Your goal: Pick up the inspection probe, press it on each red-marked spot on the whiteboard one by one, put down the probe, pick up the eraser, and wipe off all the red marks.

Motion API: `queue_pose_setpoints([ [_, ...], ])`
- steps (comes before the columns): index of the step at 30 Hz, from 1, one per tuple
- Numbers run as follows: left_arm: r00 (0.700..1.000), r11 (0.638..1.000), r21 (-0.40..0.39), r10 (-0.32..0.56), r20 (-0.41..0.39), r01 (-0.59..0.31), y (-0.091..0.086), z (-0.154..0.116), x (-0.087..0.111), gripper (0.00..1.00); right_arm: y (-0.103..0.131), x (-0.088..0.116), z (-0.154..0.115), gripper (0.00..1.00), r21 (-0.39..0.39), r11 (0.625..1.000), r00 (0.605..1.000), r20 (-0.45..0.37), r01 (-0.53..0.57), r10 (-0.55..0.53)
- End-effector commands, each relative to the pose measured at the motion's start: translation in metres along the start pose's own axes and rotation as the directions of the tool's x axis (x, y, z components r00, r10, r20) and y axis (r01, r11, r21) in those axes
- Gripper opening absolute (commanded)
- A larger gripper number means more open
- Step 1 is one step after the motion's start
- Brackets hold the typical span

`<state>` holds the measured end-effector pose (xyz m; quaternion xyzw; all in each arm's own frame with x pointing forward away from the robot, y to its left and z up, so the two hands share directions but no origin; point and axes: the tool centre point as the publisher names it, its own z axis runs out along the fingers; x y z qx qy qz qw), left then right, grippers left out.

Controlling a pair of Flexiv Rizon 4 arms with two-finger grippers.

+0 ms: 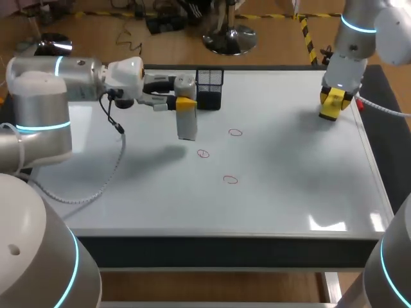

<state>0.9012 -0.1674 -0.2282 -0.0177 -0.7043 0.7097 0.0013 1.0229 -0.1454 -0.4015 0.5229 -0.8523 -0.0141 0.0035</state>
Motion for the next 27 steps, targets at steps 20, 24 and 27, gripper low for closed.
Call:
queue_pose_setpoints([
  [20,0.994,0.999,0.034,-0.016,-0.104,0.02,0.027,0.029,0.01,0.0,-0.001,0.0,-0.001,0.0,0.0,1.0,1.0,-0.003,0.002,-0.002],
  [24,0.994,0.999,0.031,-0.019,-0.109,0.023,0.031,0.03,0.01,0.0,-0.001,0.0,-0.001,0.0,0.0,1.0,1.0,-0.003,0.002,-0.002],
  [27,0.993,0.999,0.033,-0.026,-0.112,0.03,0.035,0.031,0.009,0.0,-0.001,0.0,-0.001,0.0,0.0,1.0,1.0,-0.003,0.002,-0.002],
])
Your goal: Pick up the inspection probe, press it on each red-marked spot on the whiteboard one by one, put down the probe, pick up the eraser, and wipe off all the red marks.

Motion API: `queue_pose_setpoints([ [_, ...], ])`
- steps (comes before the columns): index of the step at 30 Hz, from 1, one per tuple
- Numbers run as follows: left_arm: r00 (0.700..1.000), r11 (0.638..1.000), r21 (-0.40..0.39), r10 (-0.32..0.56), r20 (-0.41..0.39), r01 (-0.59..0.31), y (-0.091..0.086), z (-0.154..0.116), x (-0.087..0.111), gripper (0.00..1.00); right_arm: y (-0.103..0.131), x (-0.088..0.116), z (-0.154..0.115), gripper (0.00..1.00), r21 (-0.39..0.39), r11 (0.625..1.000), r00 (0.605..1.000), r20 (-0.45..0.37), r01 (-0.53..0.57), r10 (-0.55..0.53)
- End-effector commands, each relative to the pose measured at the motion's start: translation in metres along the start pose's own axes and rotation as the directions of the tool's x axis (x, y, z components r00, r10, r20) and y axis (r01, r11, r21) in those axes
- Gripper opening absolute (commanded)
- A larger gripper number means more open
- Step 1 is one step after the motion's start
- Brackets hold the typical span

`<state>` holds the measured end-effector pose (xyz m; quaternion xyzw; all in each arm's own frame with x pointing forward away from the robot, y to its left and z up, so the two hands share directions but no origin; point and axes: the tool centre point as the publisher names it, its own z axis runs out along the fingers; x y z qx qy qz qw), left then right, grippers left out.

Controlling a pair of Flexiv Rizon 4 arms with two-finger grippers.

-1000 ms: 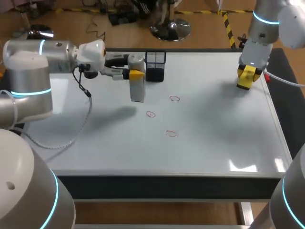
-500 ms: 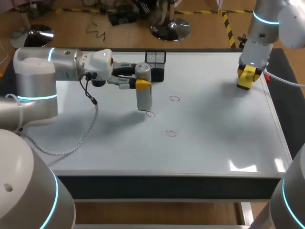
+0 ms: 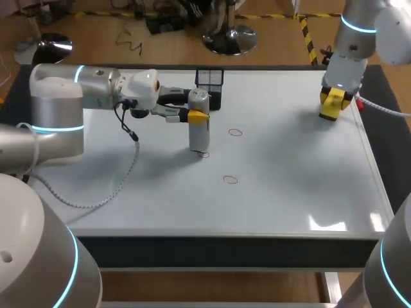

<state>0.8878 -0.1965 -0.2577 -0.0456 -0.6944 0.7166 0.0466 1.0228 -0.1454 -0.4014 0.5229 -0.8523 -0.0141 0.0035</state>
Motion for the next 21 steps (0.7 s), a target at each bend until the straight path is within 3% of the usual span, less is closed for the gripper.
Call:
queue_pose_setpoints([
  [1,1.0,1.0,0.011,-0.005,-0.011,0.005,0.006,0.002,-0.004,0.0,-0.001,0.0,-0.001,0.0,0.0,1.0,1.0,-0.004,0.002,-0.002],
  [21,1.0,1.0,0.0,-0.007,-0.002,0.007,0.016,0.007,0.001,0.0,-0.001,0.0,-0.001,0.0,0.0,1.0,1.0,-0.004,0.002,-0.002],
])
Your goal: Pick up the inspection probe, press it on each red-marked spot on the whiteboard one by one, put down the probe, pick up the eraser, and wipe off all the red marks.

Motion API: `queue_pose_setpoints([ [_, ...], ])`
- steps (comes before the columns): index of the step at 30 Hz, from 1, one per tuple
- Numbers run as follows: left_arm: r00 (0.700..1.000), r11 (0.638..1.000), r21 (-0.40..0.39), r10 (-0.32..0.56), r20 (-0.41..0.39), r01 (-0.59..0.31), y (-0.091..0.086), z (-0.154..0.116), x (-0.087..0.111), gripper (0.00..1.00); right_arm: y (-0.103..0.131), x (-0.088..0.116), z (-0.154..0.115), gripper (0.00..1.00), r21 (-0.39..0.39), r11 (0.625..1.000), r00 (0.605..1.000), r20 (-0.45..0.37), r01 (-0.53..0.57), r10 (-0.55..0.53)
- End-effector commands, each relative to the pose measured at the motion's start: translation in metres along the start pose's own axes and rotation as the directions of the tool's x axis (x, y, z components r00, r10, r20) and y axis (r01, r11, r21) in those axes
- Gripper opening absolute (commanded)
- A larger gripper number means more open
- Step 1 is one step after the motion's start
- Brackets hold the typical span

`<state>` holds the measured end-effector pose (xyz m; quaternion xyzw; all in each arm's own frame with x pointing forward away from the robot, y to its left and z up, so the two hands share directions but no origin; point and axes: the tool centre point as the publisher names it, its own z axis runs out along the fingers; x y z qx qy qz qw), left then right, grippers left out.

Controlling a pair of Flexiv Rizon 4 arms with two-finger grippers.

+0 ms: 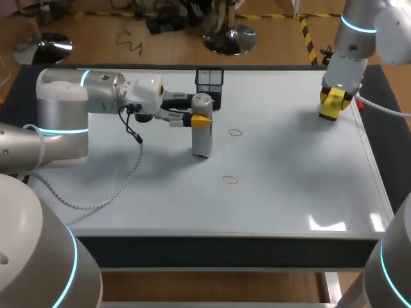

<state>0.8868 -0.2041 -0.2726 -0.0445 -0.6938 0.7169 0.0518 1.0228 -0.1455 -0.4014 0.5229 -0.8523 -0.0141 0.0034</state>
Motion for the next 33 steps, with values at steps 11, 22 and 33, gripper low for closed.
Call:
queue_pose_setpoints([
  [11,1.0,1.0,-0.01,0.001,0.004,-0.001,0.002,0.0,0.002,0.0,-0.001,0.0,-0.001,0.0,0.0,1.0,1.0,-0.004,0.002,-0.002],
  [22,1.0,1.0,-0.015,0.008,0.006,-0.008,-0.001,0.003,0.003,0.0,-0.001,0.0,-0.001,0.0,0.0,1.0,1.0,-0.004,0.002,-0.002],
  [33,0.993,0.999,-0.032,0.016,0.12,-0.012,-0.019,-0.015,0.02,0.0,-0.001,0.0,-0.001,0.0,0.0,1.0,1.0,-0.004,0.002,-0.002],
])
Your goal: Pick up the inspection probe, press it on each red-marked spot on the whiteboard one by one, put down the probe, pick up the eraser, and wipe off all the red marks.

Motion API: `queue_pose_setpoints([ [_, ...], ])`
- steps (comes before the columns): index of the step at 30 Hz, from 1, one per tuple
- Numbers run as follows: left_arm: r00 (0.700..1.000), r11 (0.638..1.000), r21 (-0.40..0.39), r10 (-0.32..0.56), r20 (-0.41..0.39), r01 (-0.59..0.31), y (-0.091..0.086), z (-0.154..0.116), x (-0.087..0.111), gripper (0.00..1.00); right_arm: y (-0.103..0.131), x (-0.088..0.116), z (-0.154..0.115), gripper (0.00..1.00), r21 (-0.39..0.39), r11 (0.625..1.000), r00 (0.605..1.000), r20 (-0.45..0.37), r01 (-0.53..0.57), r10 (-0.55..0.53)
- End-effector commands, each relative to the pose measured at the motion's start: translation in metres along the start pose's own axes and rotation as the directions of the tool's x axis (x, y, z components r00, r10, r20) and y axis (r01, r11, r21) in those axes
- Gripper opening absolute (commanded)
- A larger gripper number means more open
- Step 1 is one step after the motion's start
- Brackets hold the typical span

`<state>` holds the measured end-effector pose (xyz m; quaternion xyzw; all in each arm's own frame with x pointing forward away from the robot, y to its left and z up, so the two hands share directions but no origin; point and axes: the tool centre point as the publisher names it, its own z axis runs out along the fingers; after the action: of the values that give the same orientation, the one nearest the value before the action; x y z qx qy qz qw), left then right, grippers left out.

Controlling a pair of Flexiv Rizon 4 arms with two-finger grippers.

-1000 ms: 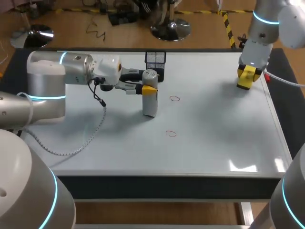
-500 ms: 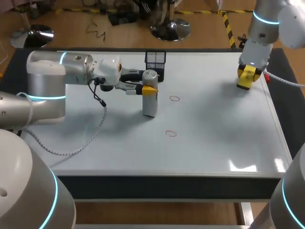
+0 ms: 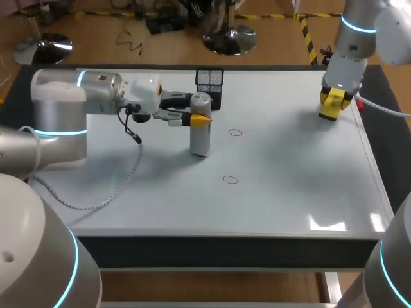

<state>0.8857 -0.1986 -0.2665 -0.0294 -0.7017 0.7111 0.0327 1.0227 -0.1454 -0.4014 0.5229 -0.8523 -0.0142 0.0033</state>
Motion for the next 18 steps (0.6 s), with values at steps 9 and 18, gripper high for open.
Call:
queue_pose_setpoints([
  [9,0.98,0.999,-0.012,0.037,0.195,-0.035,-0.027,-0.045,0.038,0.0,-0.001,0.0,-0.001,0.0,0.0,1.0,1.0,-0.004,0.002,-0.002],
  [18,0.95,0.999,-0.024,0.048,0.31,-0.043,-0.035,-0.084,0.063,0.0,-0.001,0.0,-0.001,0.0,0.0,1.0,1.0,-0.004,0.002,-0.002],
])
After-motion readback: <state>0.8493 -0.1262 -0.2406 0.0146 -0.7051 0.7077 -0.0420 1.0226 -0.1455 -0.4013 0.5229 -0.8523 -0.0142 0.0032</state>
